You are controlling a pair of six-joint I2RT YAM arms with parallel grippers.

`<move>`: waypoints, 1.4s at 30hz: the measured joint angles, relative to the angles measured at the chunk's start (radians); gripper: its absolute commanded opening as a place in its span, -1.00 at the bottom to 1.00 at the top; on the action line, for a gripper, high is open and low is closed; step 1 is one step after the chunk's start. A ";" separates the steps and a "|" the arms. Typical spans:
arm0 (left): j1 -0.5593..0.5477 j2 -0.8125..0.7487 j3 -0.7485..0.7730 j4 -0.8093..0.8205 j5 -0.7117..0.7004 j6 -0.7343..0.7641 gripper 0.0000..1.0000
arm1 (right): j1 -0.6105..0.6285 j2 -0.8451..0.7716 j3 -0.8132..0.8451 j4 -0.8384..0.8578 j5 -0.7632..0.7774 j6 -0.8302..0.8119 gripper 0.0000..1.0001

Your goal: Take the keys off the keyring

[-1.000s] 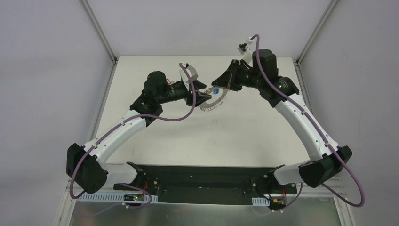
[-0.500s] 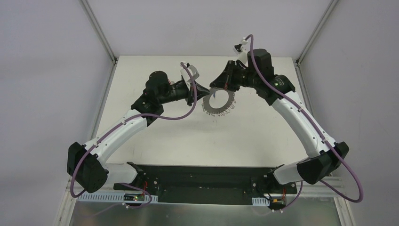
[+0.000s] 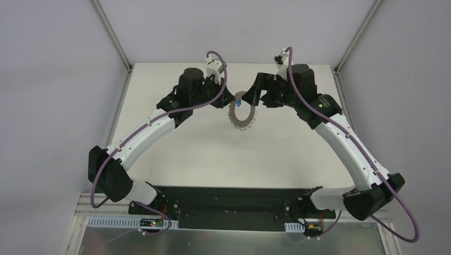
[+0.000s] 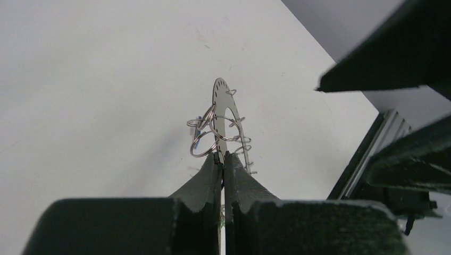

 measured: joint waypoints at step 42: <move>0.001 -0.115 0.040 -0.193 -0.498 -0.737 -1.00 | 0.345 -0.253 -0.464 0.409 0.203 -0.986 0.46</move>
